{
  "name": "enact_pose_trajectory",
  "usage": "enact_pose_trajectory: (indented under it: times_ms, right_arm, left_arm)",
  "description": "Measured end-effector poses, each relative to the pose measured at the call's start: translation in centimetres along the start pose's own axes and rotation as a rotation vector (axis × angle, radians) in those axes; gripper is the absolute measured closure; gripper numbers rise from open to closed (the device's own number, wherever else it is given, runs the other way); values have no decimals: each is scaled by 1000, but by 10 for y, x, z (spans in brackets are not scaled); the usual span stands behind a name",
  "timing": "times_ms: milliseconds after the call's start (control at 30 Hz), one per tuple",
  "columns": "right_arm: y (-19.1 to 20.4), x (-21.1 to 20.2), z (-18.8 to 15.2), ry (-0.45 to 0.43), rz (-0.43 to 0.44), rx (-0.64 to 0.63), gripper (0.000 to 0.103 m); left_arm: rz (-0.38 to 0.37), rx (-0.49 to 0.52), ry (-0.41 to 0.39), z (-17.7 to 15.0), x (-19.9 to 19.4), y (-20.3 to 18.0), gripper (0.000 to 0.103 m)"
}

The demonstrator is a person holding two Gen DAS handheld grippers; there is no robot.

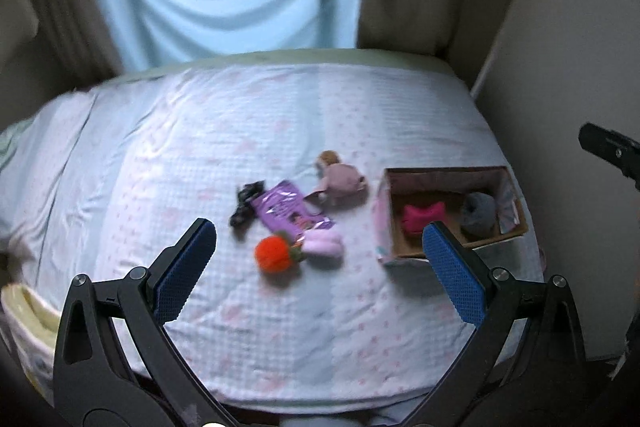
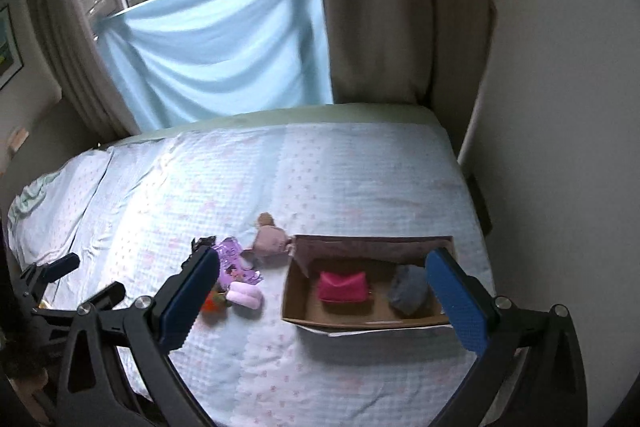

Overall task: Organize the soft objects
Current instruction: 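Open both tools to drop the pouch and sock into the box, then lift, then grasp the orange fluffy ball with the left tool while the right tool grasps the pink mask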

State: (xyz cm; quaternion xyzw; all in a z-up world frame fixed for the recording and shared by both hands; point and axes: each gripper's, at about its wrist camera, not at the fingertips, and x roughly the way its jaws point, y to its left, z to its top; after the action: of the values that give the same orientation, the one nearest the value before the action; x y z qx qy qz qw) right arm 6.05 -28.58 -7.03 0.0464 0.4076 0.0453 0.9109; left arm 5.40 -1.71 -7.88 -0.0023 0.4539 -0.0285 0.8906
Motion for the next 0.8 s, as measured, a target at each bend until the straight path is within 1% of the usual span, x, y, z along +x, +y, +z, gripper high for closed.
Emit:
enact_pose_trajectory:
  times_ms: [67,200,300,400,600,733,800]
  right_arm:
    - [19,0,-3,-4,-3,-21,0]
    - [53,7,-8,-6,-12,-36,0]
    - [75,14,-14,-8,-9,-12,0]
    - [98,30,-18,1,-10,-6,0]
    - [136,73,-24,13,0,36,0]
    - [151,117,-29,41,22,62,0]
    - [155,140,-32,62,33,69,0]
  left_arm:
    - [6,-16,2,-4,1,20,0]
    - [21,-8,11,-5,8,54,0]
    - [6,-16,20,-7,21,80,0]
    - [-17,-13,50,-11,41,98,0]
    - [-69,-16,114,-20,105,119,0]
    - [-125,-40,165,-31,153,126,0]
    - [-140,-48,184,-37,174,128,1]
